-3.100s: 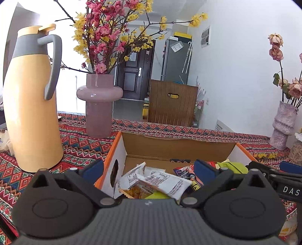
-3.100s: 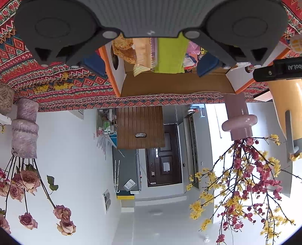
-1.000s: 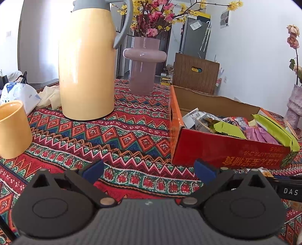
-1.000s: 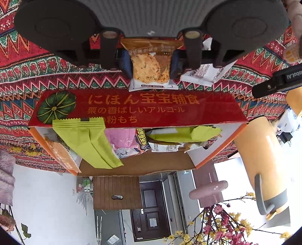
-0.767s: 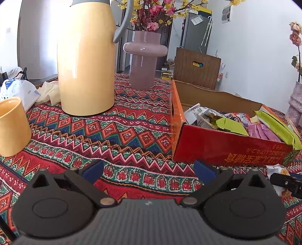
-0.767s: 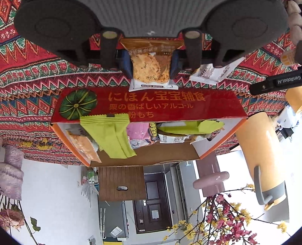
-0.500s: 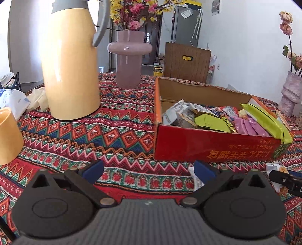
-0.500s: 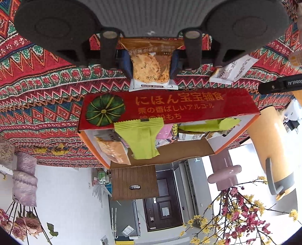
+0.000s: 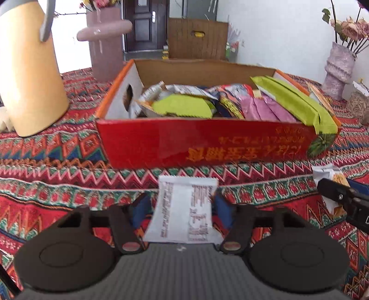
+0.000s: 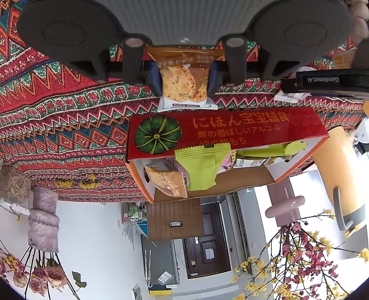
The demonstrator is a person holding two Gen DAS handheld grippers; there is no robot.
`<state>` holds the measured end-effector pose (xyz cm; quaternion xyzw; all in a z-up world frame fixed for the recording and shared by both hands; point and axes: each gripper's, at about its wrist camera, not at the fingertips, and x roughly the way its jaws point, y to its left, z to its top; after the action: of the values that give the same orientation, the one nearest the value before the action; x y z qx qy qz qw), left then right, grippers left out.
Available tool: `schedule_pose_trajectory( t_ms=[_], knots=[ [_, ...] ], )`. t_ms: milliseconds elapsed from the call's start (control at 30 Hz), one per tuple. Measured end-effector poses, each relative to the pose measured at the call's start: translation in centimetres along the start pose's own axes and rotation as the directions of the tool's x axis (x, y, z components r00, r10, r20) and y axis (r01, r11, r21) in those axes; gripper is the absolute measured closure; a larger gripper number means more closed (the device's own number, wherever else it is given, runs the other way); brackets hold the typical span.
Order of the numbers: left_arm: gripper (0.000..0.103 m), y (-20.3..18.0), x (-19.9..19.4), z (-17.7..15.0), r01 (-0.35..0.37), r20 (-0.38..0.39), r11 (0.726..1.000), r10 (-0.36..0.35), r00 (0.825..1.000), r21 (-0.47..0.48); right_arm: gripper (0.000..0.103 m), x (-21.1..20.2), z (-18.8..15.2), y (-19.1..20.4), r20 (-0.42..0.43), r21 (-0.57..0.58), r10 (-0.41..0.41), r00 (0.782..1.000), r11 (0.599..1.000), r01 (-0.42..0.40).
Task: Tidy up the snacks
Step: 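Grasp a pastry cake packet with the right gripper while the left grasps a white packet, then carry the white packet and pastry cake packet over the red box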
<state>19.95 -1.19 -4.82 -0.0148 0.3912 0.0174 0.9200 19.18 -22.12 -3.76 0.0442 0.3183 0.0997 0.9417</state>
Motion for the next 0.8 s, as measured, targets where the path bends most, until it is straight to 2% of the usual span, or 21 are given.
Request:
schedule_pose_trajectory(
  t_ms=[100,267,400,600,800],
  knots=[
    [0.058,-0.4,-0.2,-0.3,0.0,0.01,1.0,-0.001,1.0,0.019,0.063,-0.2,-0.1,0.0,0.008,-0.007,0.005,1.0,1.0,-0.005],
    [0.06,-0.5,-1.0,-0.4,0.027,0.02,0.999,-0.028,0.999,0.023,0.063,-1.0,-0.2,0.3,0.031,-0.029,0.018,0.999,0.999,-0.017],
    [0.06,-0.3,-3.2,-0.2,0.072,0.062,0.997,-0.074,0.995,0.029,0.063,-2.2,0.0,0.7,0.066,-0.06,0.03,0.997,0.998,-0.026],
    [0.06,-0.2,-7.1,1.6,0.147,0.171,0.989,-0.149,0.974,0.023,0.063,-4.2,1.1,1.4,0.143,-0.09,0.067,0.987,0.994,-0.055],
    [0.059,0.1,-8.4,4.8,0.13,0.259,0.991,-0.129,0.957,0.012,0.063,-4.3,3.5,2.6,0.217,-0.148,0.083,0.973,0.988,-0.052]
  ],
)
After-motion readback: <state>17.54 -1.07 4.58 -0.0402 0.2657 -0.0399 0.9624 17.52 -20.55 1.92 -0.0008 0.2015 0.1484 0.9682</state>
